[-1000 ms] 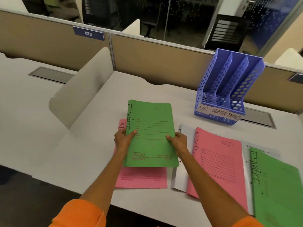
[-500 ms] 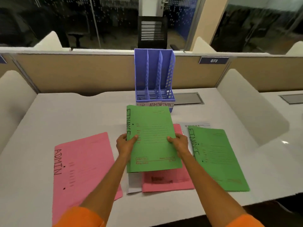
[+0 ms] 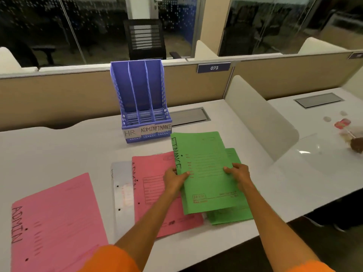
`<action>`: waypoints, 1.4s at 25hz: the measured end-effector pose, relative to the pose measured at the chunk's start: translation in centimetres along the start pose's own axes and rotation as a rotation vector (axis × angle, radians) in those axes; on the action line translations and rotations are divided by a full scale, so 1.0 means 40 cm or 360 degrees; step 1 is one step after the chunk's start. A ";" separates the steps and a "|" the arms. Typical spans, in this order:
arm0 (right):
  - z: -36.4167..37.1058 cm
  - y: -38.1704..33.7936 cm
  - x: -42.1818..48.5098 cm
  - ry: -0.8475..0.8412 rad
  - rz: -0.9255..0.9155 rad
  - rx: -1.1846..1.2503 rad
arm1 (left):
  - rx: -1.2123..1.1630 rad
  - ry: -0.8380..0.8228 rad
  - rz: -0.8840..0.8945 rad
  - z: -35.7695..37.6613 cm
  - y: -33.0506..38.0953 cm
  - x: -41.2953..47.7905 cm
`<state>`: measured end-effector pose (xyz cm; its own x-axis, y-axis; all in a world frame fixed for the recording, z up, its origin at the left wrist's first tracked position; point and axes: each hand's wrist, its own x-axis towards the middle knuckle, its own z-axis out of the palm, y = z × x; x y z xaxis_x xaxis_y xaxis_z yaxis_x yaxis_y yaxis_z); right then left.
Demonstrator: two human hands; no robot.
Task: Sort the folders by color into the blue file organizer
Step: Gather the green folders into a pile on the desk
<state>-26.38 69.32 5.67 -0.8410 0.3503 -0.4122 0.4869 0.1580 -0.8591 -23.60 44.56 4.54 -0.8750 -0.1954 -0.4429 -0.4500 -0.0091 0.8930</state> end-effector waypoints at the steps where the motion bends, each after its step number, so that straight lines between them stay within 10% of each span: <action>1: -0.034 0.013 0.013 0.0026 0.0028 -0.0023 | 0.0034 -0.0024 -0.0007 0.030 -0.001 -0.004; 24: -0.185 0.207 0.129 0.0263 0.0185 -0.0666 | 0.0893 -0.0007 0.0020 0.246 -0.091 -0.005; 35: -0.233 0.215 0.168 0.0271 0.0217 -0.0545 | 0.0736 -0.0048 -0.0194 0.308 -0.125 0.016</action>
<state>-25.66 81.63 -1.65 -0.7260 0.5329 -0.4347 0.6661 0.3876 -0.6372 -24.12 56.56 -1.21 -0.8126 -0.1915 -0.5505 -0.5760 0.4083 0.7082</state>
